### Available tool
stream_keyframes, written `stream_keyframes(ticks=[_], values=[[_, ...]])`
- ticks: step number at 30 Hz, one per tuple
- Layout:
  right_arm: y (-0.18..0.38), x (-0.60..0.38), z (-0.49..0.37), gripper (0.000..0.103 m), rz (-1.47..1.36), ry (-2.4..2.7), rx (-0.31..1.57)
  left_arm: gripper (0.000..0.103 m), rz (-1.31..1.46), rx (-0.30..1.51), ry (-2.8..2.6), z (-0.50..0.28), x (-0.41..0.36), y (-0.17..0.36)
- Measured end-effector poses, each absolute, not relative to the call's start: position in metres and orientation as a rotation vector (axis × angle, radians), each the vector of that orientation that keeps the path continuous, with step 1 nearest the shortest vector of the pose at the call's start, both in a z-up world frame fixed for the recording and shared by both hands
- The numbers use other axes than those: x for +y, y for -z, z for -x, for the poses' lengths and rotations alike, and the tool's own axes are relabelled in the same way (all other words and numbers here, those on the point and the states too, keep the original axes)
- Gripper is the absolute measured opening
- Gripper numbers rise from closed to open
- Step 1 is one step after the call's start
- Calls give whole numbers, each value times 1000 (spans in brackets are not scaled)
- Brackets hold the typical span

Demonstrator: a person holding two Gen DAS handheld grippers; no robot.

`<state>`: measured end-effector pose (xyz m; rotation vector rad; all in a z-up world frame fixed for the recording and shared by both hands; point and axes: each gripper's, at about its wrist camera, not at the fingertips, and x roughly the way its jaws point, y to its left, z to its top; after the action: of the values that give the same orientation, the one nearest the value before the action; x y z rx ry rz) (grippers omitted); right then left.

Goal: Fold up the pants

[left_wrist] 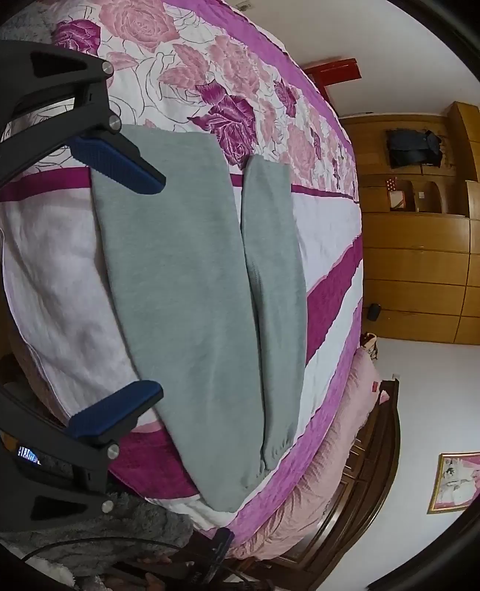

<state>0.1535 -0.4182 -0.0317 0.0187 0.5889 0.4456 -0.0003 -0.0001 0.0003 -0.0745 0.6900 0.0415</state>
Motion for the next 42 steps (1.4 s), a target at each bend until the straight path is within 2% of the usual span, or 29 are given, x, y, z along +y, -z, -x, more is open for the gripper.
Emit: stream_keyframes(ticks=[42], values=[[37,-413,-155,101,9,-457,614,103,99,697,-35,-1,-1,2]])
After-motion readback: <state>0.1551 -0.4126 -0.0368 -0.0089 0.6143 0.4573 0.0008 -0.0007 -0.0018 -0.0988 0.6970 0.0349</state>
